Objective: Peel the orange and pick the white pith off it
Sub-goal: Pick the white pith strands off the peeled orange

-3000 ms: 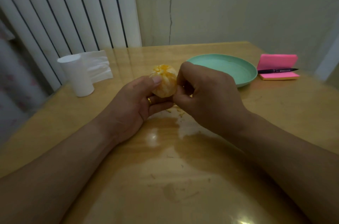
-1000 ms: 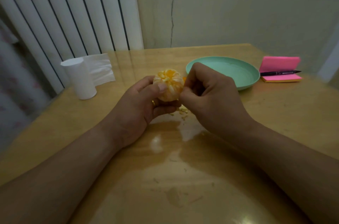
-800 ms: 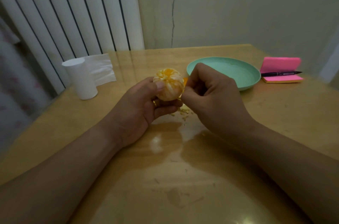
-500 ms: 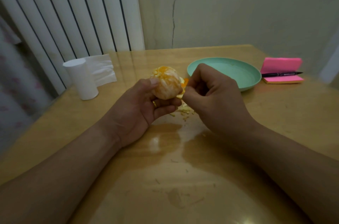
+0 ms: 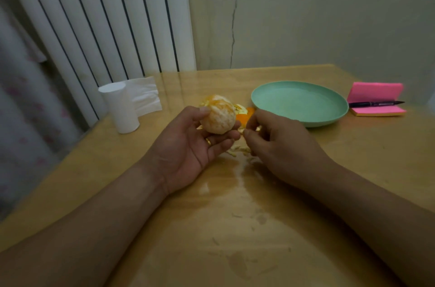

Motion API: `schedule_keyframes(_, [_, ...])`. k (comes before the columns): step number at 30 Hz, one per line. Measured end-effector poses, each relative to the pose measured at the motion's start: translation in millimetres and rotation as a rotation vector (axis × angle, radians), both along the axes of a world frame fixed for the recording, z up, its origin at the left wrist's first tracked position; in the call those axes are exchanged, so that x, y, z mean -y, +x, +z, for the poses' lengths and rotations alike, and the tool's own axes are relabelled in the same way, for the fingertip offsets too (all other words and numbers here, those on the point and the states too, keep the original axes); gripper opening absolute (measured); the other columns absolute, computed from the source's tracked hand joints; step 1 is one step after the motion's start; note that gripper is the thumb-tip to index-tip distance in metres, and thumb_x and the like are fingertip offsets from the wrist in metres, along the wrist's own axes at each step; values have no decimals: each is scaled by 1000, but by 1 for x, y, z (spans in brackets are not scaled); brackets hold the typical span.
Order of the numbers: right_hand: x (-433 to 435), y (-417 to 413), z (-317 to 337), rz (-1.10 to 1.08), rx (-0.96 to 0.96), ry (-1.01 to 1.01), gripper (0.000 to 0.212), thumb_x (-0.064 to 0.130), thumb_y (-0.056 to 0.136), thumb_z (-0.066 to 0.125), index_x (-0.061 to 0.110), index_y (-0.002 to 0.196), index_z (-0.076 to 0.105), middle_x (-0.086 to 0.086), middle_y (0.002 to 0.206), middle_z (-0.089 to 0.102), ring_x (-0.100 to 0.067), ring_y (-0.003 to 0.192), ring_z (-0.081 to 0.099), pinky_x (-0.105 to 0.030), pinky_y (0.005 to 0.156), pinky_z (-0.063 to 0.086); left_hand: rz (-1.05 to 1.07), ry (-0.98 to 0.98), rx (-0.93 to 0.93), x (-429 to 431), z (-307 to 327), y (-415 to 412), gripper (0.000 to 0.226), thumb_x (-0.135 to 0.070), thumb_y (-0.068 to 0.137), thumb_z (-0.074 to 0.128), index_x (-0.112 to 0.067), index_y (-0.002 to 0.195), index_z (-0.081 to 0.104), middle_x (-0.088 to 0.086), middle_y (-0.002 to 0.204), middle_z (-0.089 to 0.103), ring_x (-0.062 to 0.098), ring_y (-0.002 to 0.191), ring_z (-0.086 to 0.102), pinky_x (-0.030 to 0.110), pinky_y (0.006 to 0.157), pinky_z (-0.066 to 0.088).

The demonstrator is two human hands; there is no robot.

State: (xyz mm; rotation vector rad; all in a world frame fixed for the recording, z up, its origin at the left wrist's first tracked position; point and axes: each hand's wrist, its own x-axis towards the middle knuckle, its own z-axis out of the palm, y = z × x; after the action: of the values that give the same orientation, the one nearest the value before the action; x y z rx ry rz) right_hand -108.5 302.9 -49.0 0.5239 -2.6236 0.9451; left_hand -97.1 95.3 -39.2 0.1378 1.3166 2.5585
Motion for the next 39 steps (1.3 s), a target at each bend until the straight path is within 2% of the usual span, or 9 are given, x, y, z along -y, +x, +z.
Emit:
schedule_keyframes(4, [2,3,4,-5,-65,-142,8,27,96,67,32,96,60,10,78,64,-9,72,60,-40,67,55,0,4,-22,0,-3,-2,55,-18,89,65,10,135,57,32,131,65,35,107,73,36,90,65])
schedule_keyframes(9, [8,12,7,93,-32,-320,14,37,101,68,28,90,67,3,78,71,-14,71,66,-39,65,56,-2,-166,-176,-3,-7,-3,52,-9,100,65,8,147,49,27,143,63,37,133,64,44,110,55])
schedule_keyframes(11, [10,13,7,126,35,-370,15,37,101,70,25,92,69,3,79,73,-13,69,69,-31,59,54,17,-231,-218,-4,-8,-3,54,-6,99,68,3,149,47,29,142,62,43,136,60,51,116,49])
schedule_keyframes(14, [10,13,9,133,121,-448,16,35,101,69,20,94,70,6,79,76,-9,66,70,-17,55,48,71,-261,-225,-6,-9,-3,58,-1,96,70,-8,149,47,27,139,65,42,131,65,49,113,53])
schedule_keyframes(19, [9,15,10,126,204,-484,19,35,103,66,18,96,71,4,81,77,-10,66,71,-25,57,55,156,-491,-316,-1,-12,-3,70,-15,86,86,-25,147,53,8,134,71,27,128,69,45,112,52])
schedule_keyframes(24, [9,15,11,105,273,-491,16,29,102,65,17,94,71,3,79,76,-10,64,69,-26,58,55,251,-719,-477,-6,-7,5,70,-9,90,81,-29,149,48,-7,127,71,7,117,70,20,92,57])
schedule_keyframes(29, [10,15,12,86,282,-503,13,21,99,65,15,89,71,1,74,75,-10,60,65,-23,55,54,282,-776,-544,-8,-7,8,71,-6,90,81,-28,149,47,-6,129,69,8,118,70,25,97,59])
schedule_keyframes(34, [10,16,12,115,303,-596,12,19,99,65,13,91,72,-2,75,74,-12,62,64,-24,56,53,266,-721,-484,-8,-6,8,67,-10,92,80,-28,148,49,-6,124,73,4,113,71,16,88,56])
schedule_keyframes(39, [10,15,12,144,338,-685,13,17,99,66,7,93,71,-4,74,73,-14,61,61,-26,55,50,199,-617,-395,-3,-9,1,65,-16,91,84,-29,146,52,-1,129,73,20,123,70,40,108,56])
